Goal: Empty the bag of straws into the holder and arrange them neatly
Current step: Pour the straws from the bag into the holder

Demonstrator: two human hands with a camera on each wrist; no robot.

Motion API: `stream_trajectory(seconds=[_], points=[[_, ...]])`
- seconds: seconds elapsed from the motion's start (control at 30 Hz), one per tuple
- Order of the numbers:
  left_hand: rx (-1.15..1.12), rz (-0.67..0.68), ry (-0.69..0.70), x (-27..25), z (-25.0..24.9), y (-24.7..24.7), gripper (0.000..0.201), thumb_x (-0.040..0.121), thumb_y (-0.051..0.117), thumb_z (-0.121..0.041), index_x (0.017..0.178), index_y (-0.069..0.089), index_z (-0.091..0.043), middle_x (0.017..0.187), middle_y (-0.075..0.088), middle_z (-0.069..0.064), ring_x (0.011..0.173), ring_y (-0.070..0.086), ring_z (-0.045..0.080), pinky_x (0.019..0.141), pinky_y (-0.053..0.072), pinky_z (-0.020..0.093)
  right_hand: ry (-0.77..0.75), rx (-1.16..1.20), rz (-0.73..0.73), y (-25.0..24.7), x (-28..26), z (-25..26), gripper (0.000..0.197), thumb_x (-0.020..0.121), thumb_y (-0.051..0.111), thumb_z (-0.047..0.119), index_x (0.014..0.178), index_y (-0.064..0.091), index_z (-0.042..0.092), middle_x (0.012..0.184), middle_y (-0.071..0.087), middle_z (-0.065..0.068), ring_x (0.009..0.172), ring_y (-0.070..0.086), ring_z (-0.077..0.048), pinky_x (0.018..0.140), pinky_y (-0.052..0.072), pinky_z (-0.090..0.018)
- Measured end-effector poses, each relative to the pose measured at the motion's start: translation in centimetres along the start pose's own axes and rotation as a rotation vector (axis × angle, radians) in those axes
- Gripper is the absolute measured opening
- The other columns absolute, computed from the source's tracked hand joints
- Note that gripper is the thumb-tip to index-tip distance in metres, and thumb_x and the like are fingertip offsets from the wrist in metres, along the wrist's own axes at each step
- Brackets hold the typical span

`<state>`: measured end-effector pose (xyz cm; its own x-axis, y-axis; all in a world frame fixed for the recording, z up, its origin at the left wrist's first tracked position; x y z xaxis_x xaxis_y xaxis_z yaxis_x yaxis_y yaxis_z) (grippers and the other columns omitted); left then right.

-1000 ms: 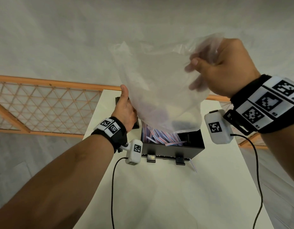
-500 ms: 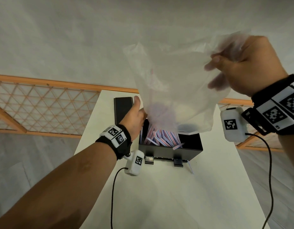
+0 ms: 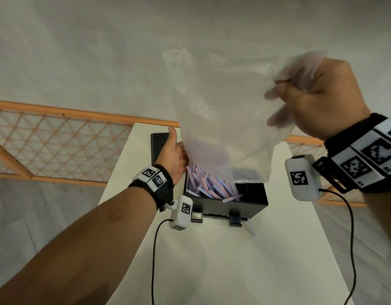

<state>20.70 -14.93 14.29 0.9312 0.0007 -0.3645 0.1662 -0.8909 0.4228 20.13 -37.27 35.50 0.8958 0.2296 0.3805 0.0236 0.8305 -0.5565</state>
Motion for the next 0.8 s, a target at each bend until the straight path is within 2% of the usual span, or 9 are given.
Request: stream_trajectory(seconds=[0.1, 0.2, 0.33, 0.43, 0.5, 0.57, 0.63, 0.7, 0.8], points=[[0.019, -0.018, -0.022, -0.1, 0.1, 0.1, 0.087, 0.091, 0.014, -0.081, 0.131, 0.063, -0.021, 0.135, 0.066, 0.010, 0.123, 0.062, 0.029, 0.110, 0.043, 0.045, -0.032, 0.004, -0.020, -0.3, 0.3, 1.0, 0.018, 0.095, 0.057, 0.000, 0.091, 0.058, 0.018, 0.087, 0.073, -0.006, 0.052, 0.071, -0.028, 0.046, 0.057, -0.047], [0.044, -0.025, -0.029, -0.3, 0.2, 0.2, 0.085, 0.094, 0.009, -0.078, 0.129, 0.063, -0.021, 0.136, 0.064, 0.007, 0.115, 0.064, 0.022, 0.109, 0.043, 0.042, -0.068, -0.006, -0.036, -0.5, 0.5, 2.1, 0.010, 0.096, 0.058, 0.003, 0.097, 0.059, 0.013, 0.088, 0.073, -0.006, 0.053, 0.072, -0.026, 0.047, 0.057, -0.044], [0.018, -0.087, -0.033, -0.5, 0.1, -0.4, 0.095, 0.091, 0.016, -0.081, 0.142, 0.055, -0.011, 0.139, 0.062, 0.013, 0.126, 0.060, 0.028, 0.115, 0.039, 0.047, -0.125, -0.037, -0.118, -1.3, 1.1, 2.7, 0.015, 0.097, 0.055, 0.011, 0.108, 0.060, 0.002, 0.090, 0.073, -0.002, 0.054, 0.072, -0.021, 0.045, 0.057, -0.041], [0.020, -0.123, -0.029, -0.4, -0.2, -1.1, 0.100, 0.088, 0.018, -0.085, 0.152, 0.042, -0.012, 0.152, 0.050, 0.012, 0.140, 0.047, 0.028, 0.123, 0.024, 0.049, -0.206, -0.040, -0.168, -1.7, 1.6, 2.7, 0.022, 0.097, 0.052, 0.023, 0.109, 0.059, 0.006, 0.092, 0.072, 0.002, 0.057, 0.072, -0.019, 0.047, 0.057, -0.037], [0.063, -0.211, 0.048, -0.9, -1.1, -1.5, 0.093, 0.093, 0.016, -0.080, 0.158, 0.029, -0.015, 0.162, 0.034, 0.010, 0.149, 0.033, 0.027, 0.124, 0.014, 0.050, -0.218, -0.045, -0.173, -1.7, 1.9, 2.6, 0.028, 0.098, 0.050, 0.024, 0.112, 0.058, 0.001, 0.097, 0.071, 0.001, 0.059, 0.072, -0.018, 0.046, 0.057, -0.034], [0.128, -0.336, 0.197, -2.1, -3.1, -1.8, 0.080, 0.099, 0.020, -0.071, 0.158, 0.029, -0.017, 0.162, 0.034, 0.009, 0.146, 0.037, 0.026, 0.123, 0.019, 0.053, -0.212, -0.080, -0.159, -1.3, 2.0, 2.6, 0.031, 0.099, 0.048, 0.026, 0.113, 0.058, 0.000, 0.098, 0.071, 0.001, 0.058, 0.072, -0.015, 0.045, 0.055, -0.028], [0.219, -0.393, 0.416, -3.9, -5.9, -1.9, 0.069, 0.099, 0.042, -0.061, 0.154, 0.035, -0.020, 0.151, 0.047, 0.005, 0.129, 0.053, 0.022, 0.113, 0.039, 0.050, -0.211, -0.140, -0.129, -0.8, 1.7, 2.9, 0.031, 0.100, 0.046, 0.030, 0.109, 0.062, 0.005, 0.096, 0.072, 0.006, 0.059, 0.072, -0.010, 0.044, 0.052, -0.021], [0.382, -0.326, 0.638, -6.0, -8.2, -1.2, 0.085, 0.078, 0.074, -0.054, 0.149, 0.037, -0.025, 0.138, 0.055, 0.003, 0.113, 0.062, 0.020, 0.084, 0.054, 0.033, -0.260, -0.102, -0.079, 0.2, 1.1, 3.3, 0.023, 0.102, 0.047, 0.017, 0.107, 0.064, 0.001, 0.097, 0.072, -0.001, 0.067, 0.073, -0.006, 0.047, 0.053, -0.019], [0.480, -0.096, 0.623, -7.5, -9.1, 1.4, 0.082, 0.060, 0.093, -0.042, 0.127, 0.053, -0.016, 0.110, 0.072, 0.004, 0.088, 0.074, 0.030, 0.054, 0.056, 0.029, -0.327, 0.210, 0.053, 2.7, 0.4, 4.2, 0.016, 0.100, 0.051, 0.003, 0.107, 0.060, -0.008, 0.098, 0.069, -0.021, 0.078, 0.075, -0.019, 0.058, 0.061, -0.031]])
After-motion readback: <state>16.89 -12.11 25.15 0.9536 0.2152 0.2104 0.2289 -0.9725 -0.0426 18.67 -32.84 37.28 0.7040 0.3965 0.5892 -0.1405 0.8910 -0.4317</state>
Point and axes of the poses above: each hand's wrist, its own x-axis towards the middle knuckle, its own y-axis out of the palm, z = x × y, the point moved 2 cm from there along x, towards the middle knuckle
